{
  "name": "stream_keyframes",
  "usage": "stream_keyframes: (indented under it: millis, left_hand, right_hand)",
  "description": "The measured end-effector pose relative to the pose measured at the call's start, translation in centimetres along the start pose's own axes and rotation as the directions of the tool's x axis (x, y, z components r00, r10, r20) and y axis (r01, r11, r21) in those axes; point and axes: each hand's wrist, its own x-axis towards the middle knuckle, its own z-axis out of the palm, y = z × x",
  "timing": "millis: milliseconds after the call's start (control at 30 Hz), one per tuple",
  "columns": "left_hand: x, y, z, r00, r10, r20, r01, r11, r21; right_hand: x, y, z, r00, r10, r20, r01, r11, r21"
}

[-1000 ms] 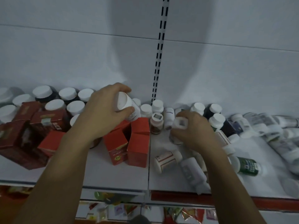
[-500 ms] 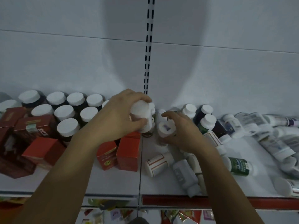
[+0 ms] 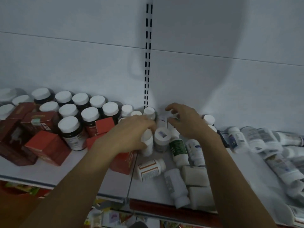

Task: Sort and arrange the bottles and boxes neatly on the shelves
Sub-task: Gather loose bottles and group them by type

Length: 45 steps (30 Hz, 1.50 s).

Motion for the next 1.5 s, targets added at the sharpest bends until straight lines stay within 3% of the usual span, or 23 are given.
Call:
stream_keyframes:
  millis: [67, 200, 300, 400, 500, 600, 700, 800, 1000, 1167, 1267, 1500]
  left_hand:
    - [-0.2, -0.3, 0.4, 1.0, -0.011, -0.028, 0.013, 0.999, 0.049]
    - [-1.0, -1.9, -1.0, 0.987, -0.103, -0.124, 0.092, 0.992, -0.091]
    - [-0.2, -4.3, -3.1, 0.96, -0.198, -0.199, 0.203, 0.979, 0.009]
    - [1.7, -6.4, -4.8, 0.959, -0.24, -0.152, 0.264, 0.949, 0.171]
    - [3.6, -7.7, -4.9, 0.967, -0.246, -0.059, 0.253, 0.929, 0.27]
    - [4.7, -8.3, -4.0, 0.97, -0.243, 0.015, 0.233, 0.942, 0.243]
    - [5.1, -8.9, -3.6, 0.973, -0.232, -0.014, 0.23, 0.956, 0.181]
    - [5.1, -9.1, -3.3, 0.974, -0.224, -0.042, 0.228, 0.964, 0.139]
    - [4.2, -9.4, -5.0, 0.954, -0.249, -0.167, 0.253, 0.967, 0.004]
    - [1.4, -8.0, -8.3, 0.839, -0.296, -0.457, 0.14, 0.928, -0.345]
    - [0.6, -4.7, -7.5, 0.767, -0.311, -0.561, 0.017, 0.884, -0.468]
    - [5.0, 4.6, -3.1, 0.871, -0.15, -0.468, -0.133, 0.845, -0.518]
  right_hand:
    - [1.5, -1.0, 0.3, 0.997, -0.068, 0.028, 0.068, 0.998, -0.018]
    - [4.3, -2.7, 0.9, 0.969, -0.186, 0.165, 0.195, 0.98, -0.041]
    - [5.3, -3.5, 1.5, 0.94, -0.194, 0.281, 0.237, 0.963, -0.129]
    - [5.9, -4.3, 2.1, 0.961, -0.12, 0.249, 0.153, 0.981, -0.119]
    - [6.3, -5.6, 3.4, 0.983, -0.076, 0.17, 0.114, 0.966, -0.231]
    - [6.2, -6.9, 5.1, 0.99, -0.063, 0.125, 0.102, 0.935, -0.339]
    - [5.7, -7.3, 6.8, 0.998, -0.025, 0.059, 0.044, 0.933, -0.358]
    - [5.4, -7.2, 7.8, 1.0, -0.021, -0.014, 0.016, 0.958, -0.286]
    - [4.5, -7.5, 5.6, 0.998, 0.058, -0.029, -0.061, 0.989, -0.135]
    - [0.8, -6.7, -0.5, 0.915, 0.116, -0.387, -0.025, 0.972, 0.233]
    - [-2.7, -5.1, -3.6, 0.838, 0.217, -0.5, 0.009, 0.912, 0.41]
    - [-11.5, 2.6, -8.2, 0.687, 0.436, -0.581, -0.132, 0.861, 0.491]
